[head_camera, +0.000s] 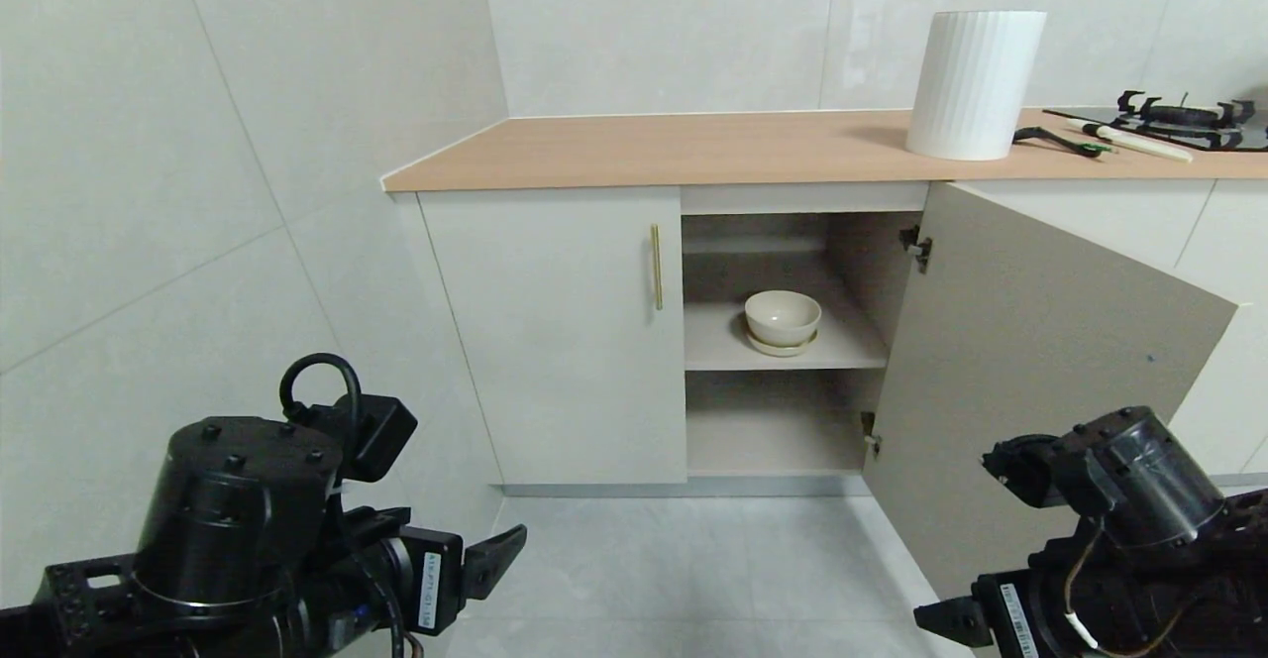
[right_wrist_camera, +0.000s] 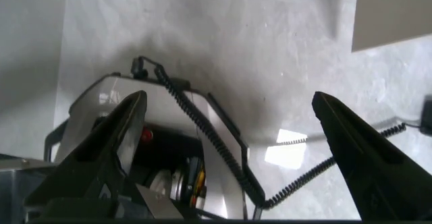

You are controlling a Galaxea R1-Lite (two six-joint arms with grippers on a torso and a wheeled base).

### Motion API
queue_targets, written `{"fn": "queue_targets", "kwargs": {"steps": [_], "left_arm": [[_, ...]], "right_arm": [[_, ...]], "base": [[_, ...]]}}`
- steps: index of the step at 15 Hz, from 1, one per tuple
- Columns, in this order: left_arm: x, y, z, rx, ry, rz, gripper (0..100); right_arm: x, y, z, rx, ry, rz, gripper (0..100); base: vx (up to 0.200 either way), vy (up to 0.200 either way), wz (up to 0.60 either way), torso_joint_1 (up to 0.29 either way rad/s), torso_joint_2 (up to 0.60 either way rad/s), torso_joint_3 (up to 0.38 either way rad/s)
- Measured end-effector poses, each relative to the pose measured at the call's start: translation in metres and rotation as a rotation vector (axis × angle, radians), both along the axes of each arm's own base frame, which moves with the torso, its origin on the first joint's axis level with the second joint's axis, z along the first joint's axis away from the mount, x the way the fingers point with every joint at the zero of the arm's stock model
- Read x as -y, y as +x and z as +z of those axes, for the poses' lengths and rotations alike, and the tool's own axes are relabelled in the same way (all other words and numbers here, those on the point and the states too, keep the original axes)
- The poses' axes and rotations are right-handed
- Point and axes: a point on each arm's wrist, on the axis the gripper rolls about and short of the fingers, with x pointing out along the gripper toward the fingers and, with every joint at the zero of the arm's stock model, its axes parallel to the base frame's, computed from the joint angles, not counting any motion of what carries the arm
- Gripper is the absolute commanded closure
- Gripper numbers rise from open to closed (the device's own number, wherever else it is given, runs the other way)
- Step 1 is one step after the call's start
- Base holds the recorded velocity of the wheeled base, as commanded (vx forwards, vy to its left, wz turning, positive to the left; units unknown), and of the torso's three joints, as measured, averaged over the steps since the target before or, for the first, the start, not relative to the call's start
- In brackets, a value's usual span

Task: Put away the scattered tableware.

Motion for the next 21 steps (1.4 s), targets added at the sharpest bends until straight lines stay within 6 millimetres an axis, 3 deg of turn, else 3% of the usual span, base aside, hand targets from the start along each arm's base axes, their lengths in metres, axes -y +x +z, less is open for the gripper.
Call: {"fn": "queue_targets", "kwargs": {"steps": [8, 13, 18, 21], "left_arm": [[0.002, 0.001, -0.003, -0.012, 0.009, -0.003, 0], [0.002, 0.001, -0.003, -0.014, 0.010, -0.003, 0], [0.002, 0.002, -0.004, -0.014, 0.010, -0.003, 0], [0.002, 0.002, -0.004, -0.015, 0.011, -0.002, 0]], "right_arm": [[0.003, -0.005, -0.006, -0.022, -0.013, 0.001, 0], [0.009, 0.005, -0.020, -0.081, -0.050, -0.049, 0], [0.055, 0.036, -0.027, -0.100, -0.104, -0.200, 0], [0.092, 0.055, -0.018, -0.061, -0.104, -0.346, 0]], "base": [[0.000, -0.200, 0.00, 0.002, 0.00, 0.004], [0.000, -0.120, 0.00, 0.000, 0.00, 0.002], [0.000, 0.000, 0.00, 0.000, 0.00, 0.000], [0.000, 0.000, 0.00, 0.000, 0.00, 0.000]]}}
